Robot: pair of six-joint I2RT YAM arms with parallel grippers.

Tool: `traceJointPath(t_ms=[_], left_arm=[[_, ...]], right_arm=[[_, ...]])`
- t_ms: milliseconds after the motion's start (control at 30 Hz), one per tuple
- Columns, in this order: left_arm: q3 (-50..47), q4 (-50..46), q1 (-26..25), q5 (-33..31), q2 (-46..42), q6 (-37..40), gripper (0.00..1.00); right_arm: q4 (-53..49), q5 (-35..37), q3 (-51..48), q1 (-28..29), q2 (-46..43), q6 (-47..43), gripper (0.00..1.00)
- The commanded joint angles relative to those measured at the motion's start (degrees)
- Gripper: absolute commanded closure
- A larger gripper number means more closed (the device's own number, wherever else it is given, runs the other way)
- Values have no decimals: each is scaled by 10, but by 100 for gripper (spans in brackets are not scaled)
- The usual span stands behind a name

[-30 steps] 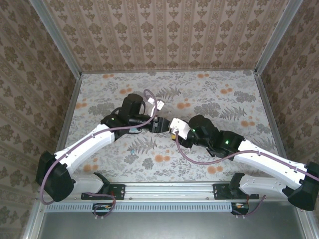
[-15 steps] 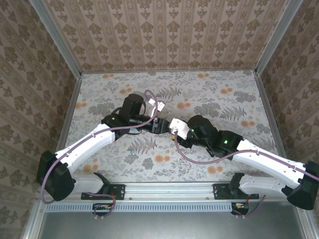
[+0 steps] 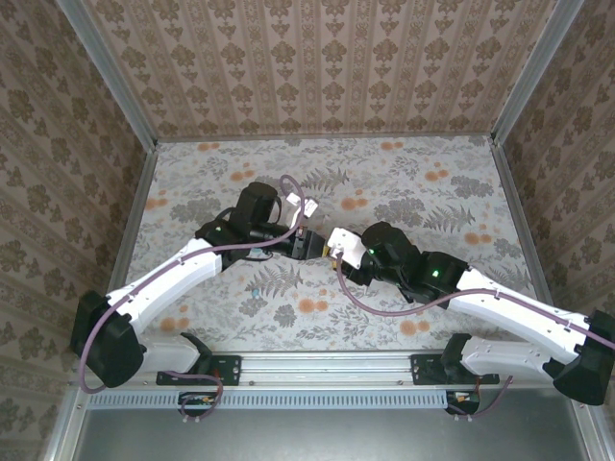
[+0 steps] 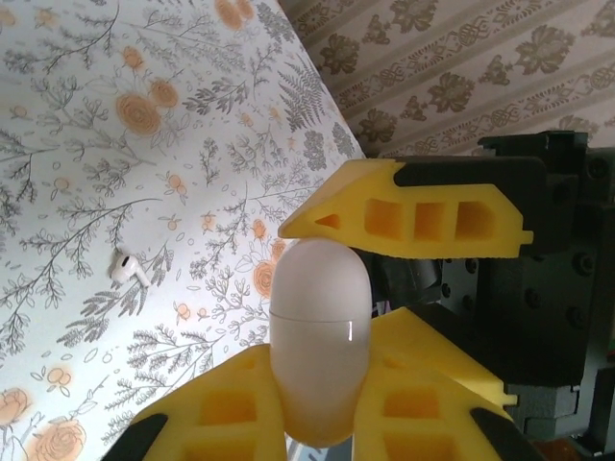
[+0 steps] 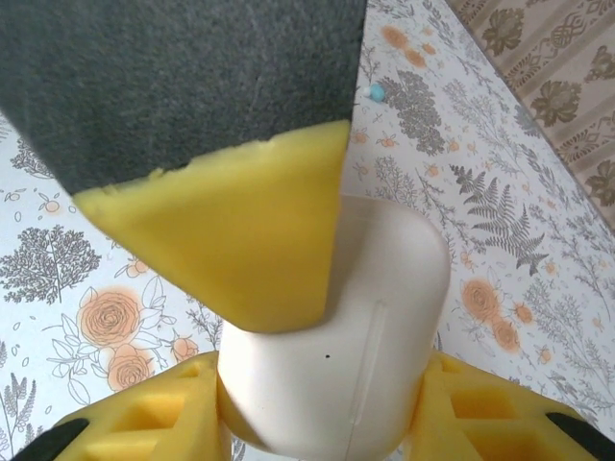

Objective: Insert wireless bluetooth earbuds into charging case

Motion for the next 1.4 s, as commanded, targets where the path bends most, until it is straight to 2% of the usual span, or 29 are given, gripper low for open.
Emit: traceJointPath(t_ms=[0, 67, 167, 300, 400, 533, 767, 833, 1000, 1367], left_arm=[[3, 1, 2, -12, -13, 32, 93], [-3, 4, 3, -29, -31, 52, 95], [-20, 10, 5, -77, -69, 74, 96], [-64, 25, 9, -187, -135, 85, 97], [-117, 82, 10, -212, -187, 96, 99], [-164, 137, 10, -211, -234, 118, 97], [-184, 173, 10, -152, -238, 137, 97], [-192, 196, 10, -145, -238, 128, 100], [-215, 270, 10, -120, -229, 91, 100], [-236, 309, 5, -108, -252, 84, 100]], right_arm=[[-7, -12, 24, 2, -9, 29, 48], [-3, -26, 35, 0, -16, 50, 41], [7, -63, 45, -13, -32, 94, 37], [23, -108, 50, -59, -50, 180, 30], [21, -147, 59, -95, -51, 237, 28], [13, -199, 79, -109, -31, 271, 26], [30, -285, 93, -109, 15, 312, 26], [37, -293, 90, -110, 23, 324, 26], [88, -309, 59, -121, 24, 357, 26], [108, -356, 62, -155, 41, 383, 26]])
